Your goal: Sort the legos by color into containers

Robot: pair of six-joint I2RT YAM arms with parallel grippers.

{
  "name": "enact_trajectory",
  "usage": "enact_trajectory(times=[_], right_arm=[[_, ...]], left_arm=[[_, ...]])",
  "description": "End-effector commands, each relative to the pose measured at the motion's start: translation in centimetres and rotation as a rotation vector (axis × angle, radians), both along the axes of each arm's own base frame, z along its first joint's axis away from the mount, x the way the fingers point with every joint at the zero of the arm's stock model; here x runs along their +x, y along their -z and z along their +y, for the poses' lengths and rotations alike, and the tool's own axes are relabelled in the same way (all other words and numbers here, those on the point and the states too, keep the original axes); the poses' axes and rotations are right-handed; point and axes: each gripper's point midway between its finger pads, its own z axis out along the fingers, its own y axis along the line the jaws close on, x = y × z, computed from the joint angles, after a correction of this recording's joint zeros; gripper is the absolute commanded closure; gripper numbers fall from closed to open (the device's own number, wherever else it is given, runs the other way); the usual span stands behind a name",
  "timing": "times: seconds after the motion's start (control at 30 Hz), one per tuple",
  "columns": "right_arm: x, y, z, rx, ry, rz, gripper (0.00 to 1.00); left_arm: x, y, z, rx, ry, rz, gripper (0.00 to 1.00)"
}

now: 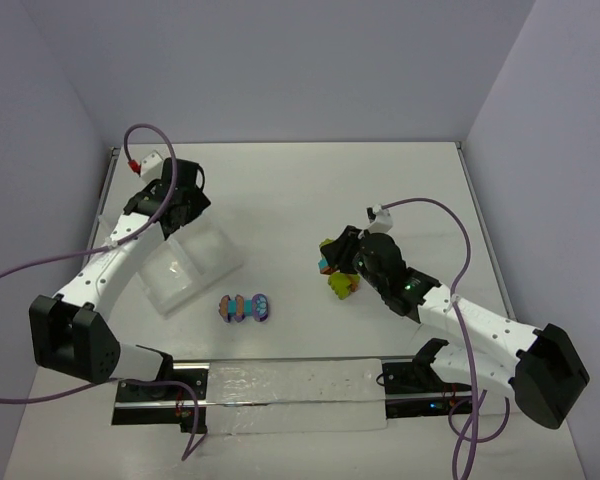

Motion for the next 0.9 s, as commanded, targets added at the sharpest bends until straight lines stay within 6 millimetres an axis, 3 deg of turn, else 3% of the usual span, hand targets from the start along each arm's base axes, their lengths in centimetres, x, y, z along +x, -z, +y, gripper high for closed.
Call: enact_trajectory(times=[0.0,0.1,0.17,0.33,0.43,0.57,0.63,0.7,0.73,0.8,0.87], right_arm=[[0.7,-3.0,0.2,0.023,0.016,-0.067,1.00],[0.7,-2.8,-0.1,0.021,0.027,-0.061,1.00],[0.6,-2.8,-0.3,0.022,0.034,-0.061,1.00],[0.5,-3.3,-0.2,0.013,0.019,-0.071,1.00],[0.3,-3.8,-0.2,0.017,0.008,-0.085,1.00],[0.2,-4.1,0.1,0.011,-0.020,-0.089,1.00],[-0.1,-4.4,0.7,-0.008,-0.066,-0.085,1.00],[-0.2,-4.7,1.5,-0.019,-0.119,-0.094,1.00],[-0.5,-4.9,2.0,-0.013,-0.153,-0.098,1.00],[-1.2,-5.4,3.3,-0.016,-0.253,-0.128,1.00],[-2.1,-6.5,4.6,0.030,-0.354,-0.150,1.00]], left_arm=[[-0.6,2.4,0.9,0.059,-0.037,0.079,1.00],[-0.5,3.5,0.6,0.044,-0.035,0.092,1.00],[-0.6,4.6,0.5,0.040,-0.038,0.111,0.93],[-0.3,6.4,0.3,0.049,-0.038,0.159,0.21],[-0.1,6.1,-0.4,0.026,0.000,0.150,0.02],[0.4,3.8,-1.8,-0.008,0.081,0.102,0.01],[0.5,2.1,-3.9,-0.040,0.208,0.049,0.02],[0.6,-0.7,-7.0,-0.077,0.350,-0.059,0.12],[0.2,-1.0,-8.3,-0.102,0.411,-0.073,0.13],[-1.7,-4.0,-14.4,-0.209,0.710,-0.193,0.17],[-2.9,-5.7,-17.4,-0.289,0.862,-0.265,0.17]])
